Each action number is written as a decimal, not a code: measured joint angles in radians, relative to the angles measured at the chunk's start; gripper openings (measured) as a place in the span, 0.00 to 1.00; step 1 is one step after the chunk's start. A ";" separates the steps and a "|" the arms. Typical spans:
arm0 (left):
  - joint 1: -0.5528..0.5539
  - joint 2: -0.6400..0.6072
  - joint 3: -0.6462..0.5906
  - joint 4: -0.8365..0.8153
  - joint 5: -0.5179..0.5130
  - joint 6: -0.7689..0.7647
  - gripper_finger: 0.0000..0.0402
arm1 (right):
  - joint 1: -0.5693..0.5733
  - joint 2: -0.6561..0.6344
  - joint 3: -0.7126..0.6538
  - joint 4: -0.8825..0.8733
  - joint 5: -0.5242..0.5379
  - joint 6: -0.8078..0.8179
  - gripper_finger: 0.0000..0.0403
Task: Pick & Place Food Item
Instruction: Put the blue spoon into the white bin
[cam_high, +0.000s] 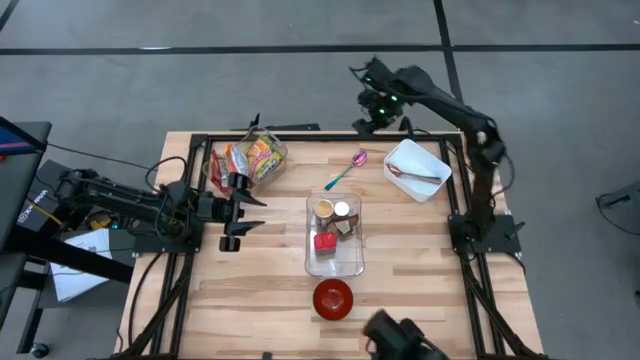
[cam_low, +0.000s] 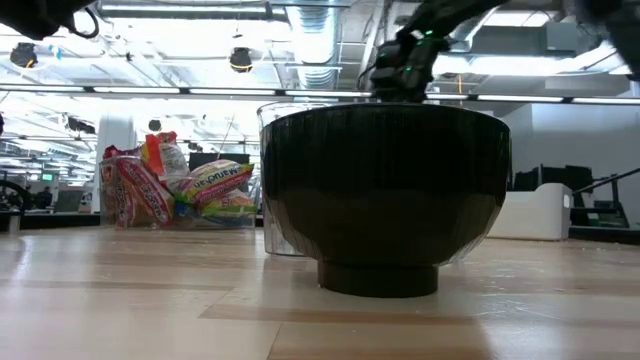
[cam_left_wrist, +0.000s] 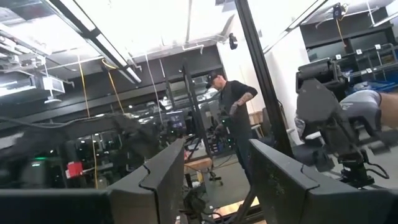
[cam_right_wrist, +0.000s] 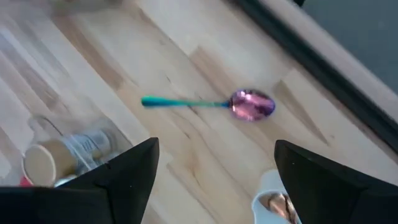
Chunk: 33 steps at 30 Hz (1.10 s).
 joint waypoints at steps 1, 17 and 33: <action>0.000 0.000 0.000 0.000 0.000 -0.007 0.42 | 0.005 0.045 0.066 -0.061 0.002 -0.017 0.77; -0.051 0.000 0.000 -0.031 0.001 -0.049 0.42 | 0.047 0.381 0.424 -0.282 0.199 -0.182 0.77; -0.056 0.000 0.000 -0.046 0.000 -0.063 0.42 | -0.040 0.485 0.422 -0.306 0.195 -0.245 0.77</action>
